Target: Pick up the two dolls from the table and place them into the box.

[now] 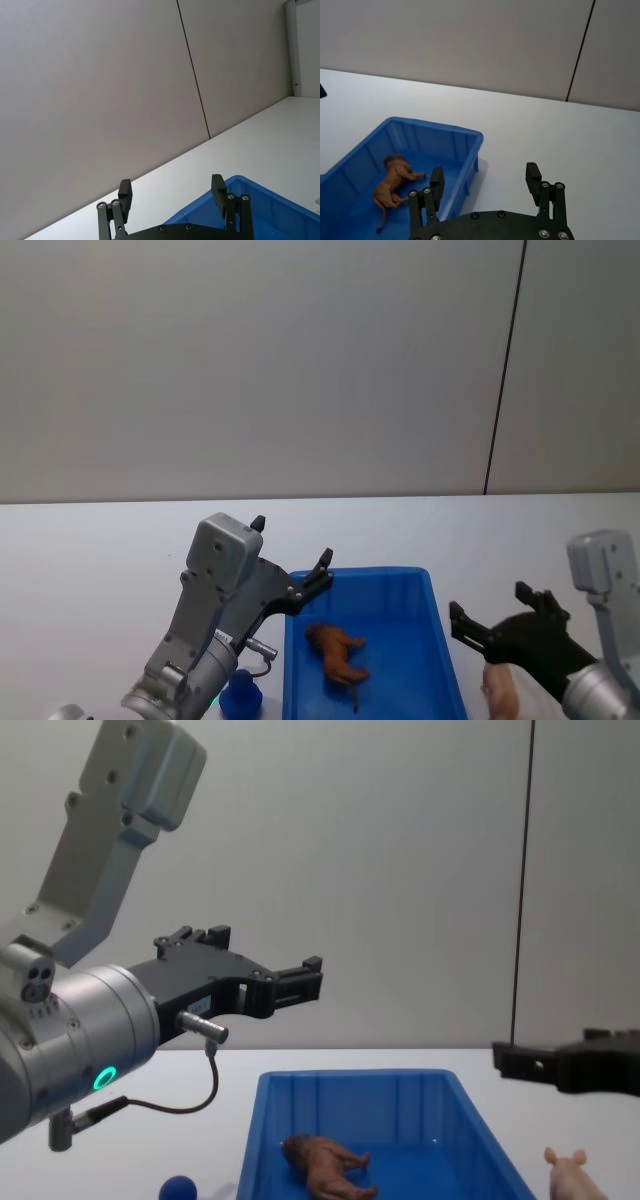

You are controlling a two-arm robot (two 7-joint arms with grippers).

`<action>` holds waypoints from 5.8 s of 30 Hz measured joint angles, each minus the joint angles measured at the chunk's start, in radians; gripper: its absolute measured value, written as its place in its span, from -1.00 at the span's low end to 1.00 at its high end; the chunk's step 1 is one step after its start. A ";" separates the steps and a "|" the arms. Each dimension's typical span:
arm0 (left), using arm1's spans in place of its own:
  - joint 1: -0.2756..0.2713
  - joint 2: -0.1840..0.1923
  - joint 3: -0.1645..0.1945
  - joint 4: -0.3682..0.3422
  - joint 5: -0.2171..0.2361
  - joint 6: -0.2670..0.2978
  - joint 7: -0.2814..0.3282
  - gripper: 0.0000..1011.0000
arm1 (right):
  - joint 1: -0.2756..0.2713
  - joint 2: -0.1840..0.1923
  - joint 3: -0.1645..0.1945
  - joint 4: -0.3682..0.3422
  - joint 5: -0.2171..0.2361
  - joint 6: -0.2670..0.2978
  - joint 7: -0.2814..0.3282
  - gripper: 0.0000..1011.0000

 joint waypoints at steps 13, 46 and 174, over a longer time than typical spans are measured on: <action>0.000 0.000 0.000 0.000 0.000 0.000 0.000 0.98 | -0.063 0.024 0.003 -0.012 -0.017 0.005 -0.051 0.98; 0.000 0.000 0.000 0.000 0.000 0.000 0.000 0.98 | -0.054 -0.020 -0.031 0.127 -0.095 -0.002 -0.028 0.83; 0.083 0.069 -0.043 -0.113 -0.117 0.208 0.107 0.98 | 0.006 -0.048 0.009 0.095 -0.022 -0.178 -0.008 0.98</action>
